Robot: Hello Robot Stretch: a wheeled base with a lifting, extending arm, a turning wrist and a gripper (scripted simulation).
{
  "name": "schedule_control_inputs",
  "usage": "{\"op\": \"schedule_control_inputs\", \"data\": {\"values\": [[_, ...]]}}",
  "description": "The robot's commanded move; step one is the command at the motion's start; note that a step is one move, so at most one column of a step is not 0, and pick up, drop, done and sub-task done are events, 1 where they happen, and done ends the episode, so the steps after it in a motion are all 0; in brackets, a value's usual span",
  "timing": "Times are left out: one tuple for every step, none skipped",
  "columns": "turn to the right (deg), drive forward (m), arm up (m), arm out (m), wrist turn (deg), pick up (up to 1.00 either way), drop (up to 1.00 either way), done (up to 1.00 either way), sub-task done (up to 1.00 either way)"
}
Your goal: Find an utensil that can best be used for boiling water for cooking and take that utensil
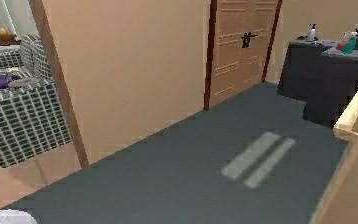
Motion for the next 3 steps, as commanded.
{"op": "schedule_control_inputs", "data": {"values": [[0.0, 0.4, 0.0, 0.0, 0.0, 0.0, 0.0, 0.0, 0.0], [-24.0, 0.0, 0.0, 0.0, 0.0, 0.0, 0.0, 0.0, 0.0], [0.0, 0.15, 0.0, 0.0, 0.0, 0.0, 0.0, 0.0, 0.0]]}}
